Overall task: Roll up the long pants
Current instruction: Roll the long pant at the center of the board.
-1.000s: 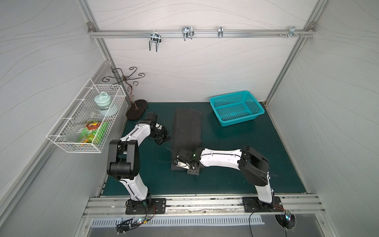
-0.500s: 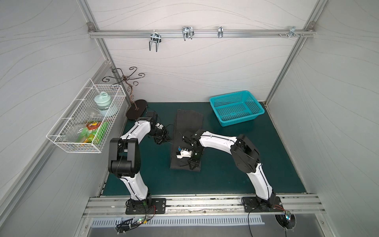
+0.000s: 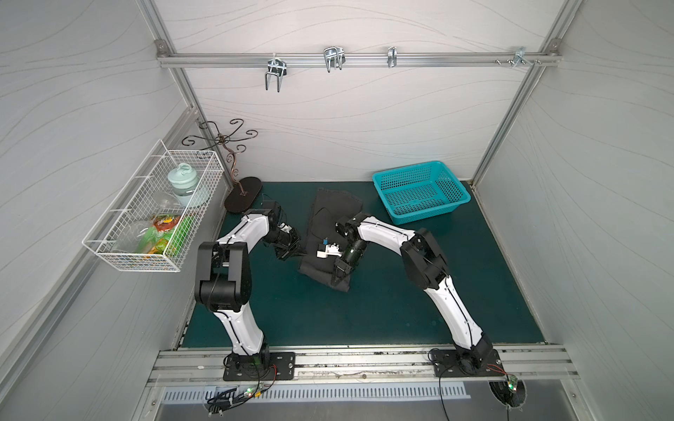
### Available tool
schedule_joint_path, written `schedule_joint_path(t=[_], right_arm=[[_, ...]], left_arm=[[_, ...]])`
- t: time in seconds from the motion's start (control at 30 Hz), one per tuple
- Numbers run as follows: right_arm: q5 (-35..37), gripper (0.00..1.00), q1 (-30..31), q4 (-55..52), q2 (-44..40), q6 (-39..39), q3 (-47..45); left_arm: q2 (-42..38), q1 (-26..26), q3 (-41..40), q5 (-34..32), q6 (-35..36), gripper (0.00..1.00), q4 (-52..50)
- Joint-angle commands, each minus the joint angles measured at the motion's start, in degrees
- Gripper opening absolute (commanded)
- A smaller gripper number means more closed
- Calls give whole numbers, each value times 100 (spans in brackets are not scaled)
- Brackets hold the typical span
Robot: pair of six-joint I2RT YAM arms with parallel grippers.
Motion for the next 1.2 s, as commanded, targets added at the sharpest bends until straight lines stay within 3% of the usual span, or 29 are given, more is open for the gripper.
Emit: schedule_joint_path(t=[0.0, 0.43, 0.77, 0.87, 0.97, 1.13, 1.17], right_arm=[[-709, 0, -188, -292, 365, 116, 195], [-824, 1, -228, -184, 842, 512, 226], [-480, 1, -84, -133, 878, 635, 27], [-445, 1, -45, -125, 854, 640, -28], [-321, 1, -41, -101, 811, 662, -115], [215, 0, -43, -20, 673, 784, -319], [234, 0, -37, -12, 651, 793, -349]], left_arm=[[-129, 17, 123, 105, 117, 0, -267], [-314, -429, 339, 118, -87, 0, -405], [-494, -862, 1116, 503, -389, 0, -480], [-517, -1108, 1129, 296, -389, 20, -588], [-559, -1411, 1105, -193, -409, 42, -847], [-475, -2299, 1709, -2992, -542, 51, -2482], [-497, -2441, 1698, -3276, -604, 52, -2565]])
